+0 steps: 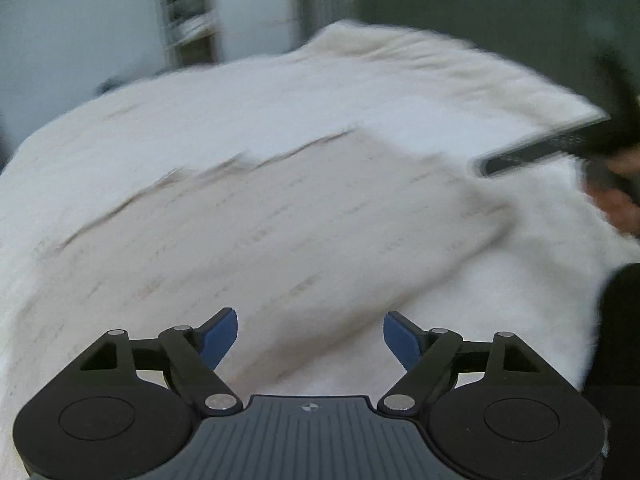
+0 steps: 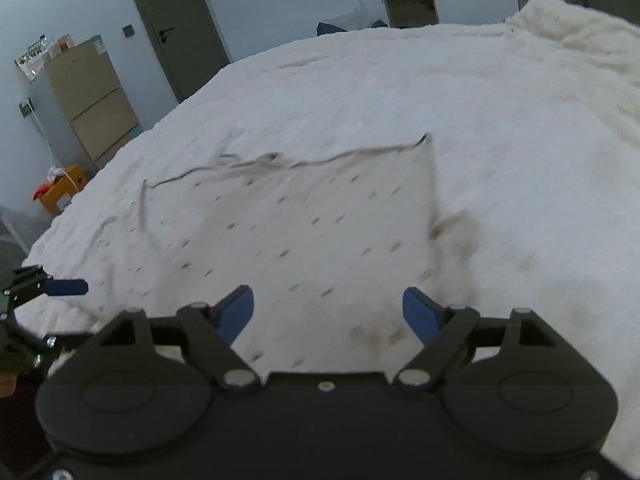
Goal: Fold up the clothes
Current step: 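Move both grippers back above the folded shirt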
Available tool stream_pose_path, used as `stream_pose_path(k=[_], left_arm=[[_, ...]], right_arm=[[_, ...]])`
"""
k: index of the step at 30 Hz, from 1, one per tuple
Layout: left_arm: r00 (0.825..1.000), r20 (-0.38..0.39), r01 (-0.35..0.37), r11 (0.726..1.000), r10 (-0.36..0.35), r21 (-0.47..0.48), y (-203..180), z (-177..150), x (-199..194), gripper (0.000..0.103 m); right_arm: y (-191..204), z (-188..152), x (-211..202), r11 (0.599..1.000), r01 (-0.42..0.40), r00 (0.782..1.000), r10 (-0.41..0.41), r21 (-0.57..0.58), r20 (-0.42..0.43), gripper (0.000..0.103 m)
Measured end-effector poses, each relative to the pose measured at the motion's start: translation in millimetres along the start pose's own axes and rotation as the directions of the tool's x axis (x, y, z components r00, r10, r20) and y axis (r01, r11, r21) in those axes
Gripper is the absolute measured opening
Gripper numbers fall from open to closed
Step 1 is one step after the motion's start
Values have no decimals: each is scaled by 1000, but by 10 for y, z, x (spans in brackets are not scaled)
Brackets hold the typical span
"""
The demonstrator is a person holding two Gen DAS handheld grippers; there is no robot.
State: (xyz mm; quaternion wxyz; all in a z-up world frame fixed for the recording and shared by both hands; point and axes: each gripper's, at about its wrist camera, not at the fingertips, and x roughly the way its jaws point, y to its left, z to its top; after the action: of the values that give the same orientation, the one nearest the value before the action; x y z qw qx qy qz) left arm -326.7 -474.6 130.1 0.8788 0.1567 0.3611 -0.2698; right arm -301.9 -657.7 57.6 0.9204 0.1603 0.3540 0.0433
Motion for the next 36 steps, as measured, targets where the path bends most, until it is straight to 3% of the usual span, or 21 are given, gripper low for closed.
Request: stream_pose_path(k=[5,7,10,36], left_arm=[[984,-103,-156,985,148,-76,267,-236,31,76],[977,-121,-187,979,176,-81,298,-270,49,77],[970,-132,-214,973,202,-87,332,-298,61,77],[957,-162,-251,967,242,-38,410,-281,267,78]], right_arm=[[85,-370,145,997,-24,998,21,76,51,80],[9,-530,218,992,-6,999,0,129,46,77],[9,-513,214,996,33,999,-37,85,40,77],[-47,-553,222,996,23,1000,-24,84,11,79]])
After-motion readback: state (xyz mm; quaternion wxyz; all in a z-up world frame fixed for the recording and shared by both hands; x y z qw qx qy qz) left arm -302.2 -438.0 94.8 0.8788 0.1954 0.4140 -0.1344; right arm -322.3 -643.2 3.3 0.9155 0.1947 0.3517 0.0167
